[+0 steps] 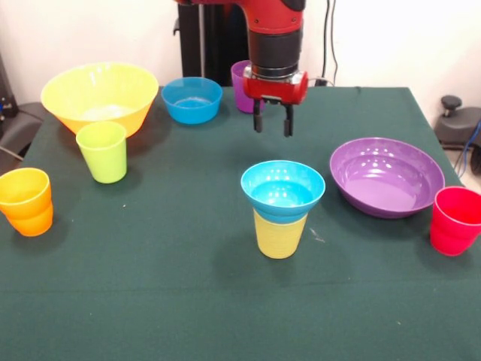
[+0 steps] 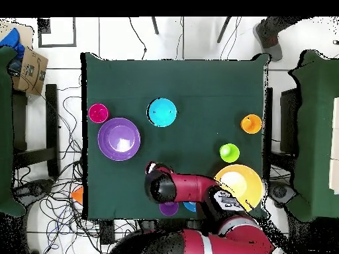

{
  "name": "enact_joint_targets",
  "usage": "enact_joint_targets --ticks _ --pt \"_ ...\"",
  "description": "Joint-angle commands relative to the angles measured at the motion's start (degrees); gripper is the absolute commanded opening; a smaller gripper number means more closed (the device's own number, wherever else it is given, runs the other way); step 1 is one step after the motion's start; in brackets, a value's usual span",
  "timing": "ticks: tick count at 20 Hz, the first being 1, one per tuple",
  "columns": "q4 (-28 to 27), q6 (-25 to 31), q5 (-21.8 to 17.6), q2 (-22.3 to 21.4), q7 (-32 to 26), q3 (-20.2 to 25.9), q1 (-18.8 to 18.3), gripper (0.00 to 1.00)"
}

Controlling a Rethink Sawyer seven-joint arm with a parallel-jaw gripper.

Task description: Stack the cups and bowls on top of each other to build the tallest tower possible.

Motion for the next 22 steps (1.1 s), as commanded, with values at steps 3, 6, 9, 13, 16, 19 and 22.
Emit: enact_joint_targets --ticks 3,6,9,13,16,19,22 --pt "2.51 -6.07 2.82 3.17 11.45 8.15 -1.77 1.0" --pt "2.93 -7.55 2.83 3.2 11.67 8.92 -2.5 1.0" --pt "2.86 -8.94 2.84 3.95 11.76 9.69 -3.07 1.0" --pt "1.99 -11.08 3.38 5.49 12.23 9.23 -1.85 1.0" --pt "0.59 -12.55 4.26 7.49 12.48 8.84 -0.73 1.0" --pt "-0.42 -13.4 5.49 8.82 12.54 8.33 0.42 1.0" --pt "-0.9 -14.36 6.64 9.32 12.44 7.74 1.66 1.0"
